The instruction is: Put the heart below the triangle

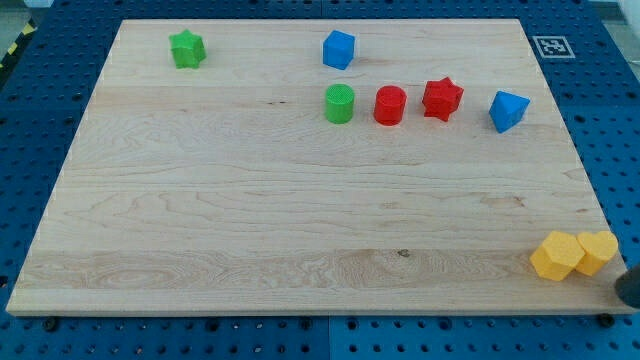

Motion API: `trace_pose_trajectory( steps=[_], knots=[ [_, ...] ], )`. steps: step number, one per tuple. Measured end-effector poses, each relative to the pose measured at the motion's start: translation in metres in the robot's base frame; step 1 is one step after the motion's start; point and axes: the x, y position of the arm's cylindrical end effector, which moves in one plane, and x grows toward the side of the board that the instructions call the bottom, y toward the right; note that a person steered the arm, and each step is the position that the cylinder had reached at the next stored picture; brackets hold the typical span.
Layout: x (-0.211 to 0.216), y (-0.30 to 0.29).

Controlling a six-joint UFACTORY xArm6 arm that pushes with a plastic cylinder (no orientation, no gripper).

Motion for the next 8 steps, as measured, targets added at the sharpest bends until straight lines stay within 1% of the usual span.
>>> trace_pose_trajectory(
  steps=[1, 3, 4, 6, 7, 8],
  knots=[
    [-0.022, -0.002],
    [-0.028, -0.002],
    [-0.043, -0.002],
    [-0.132, -0.002],
    [-0.122, -0.002],
    [-0.096, 0.003]
  ],
)
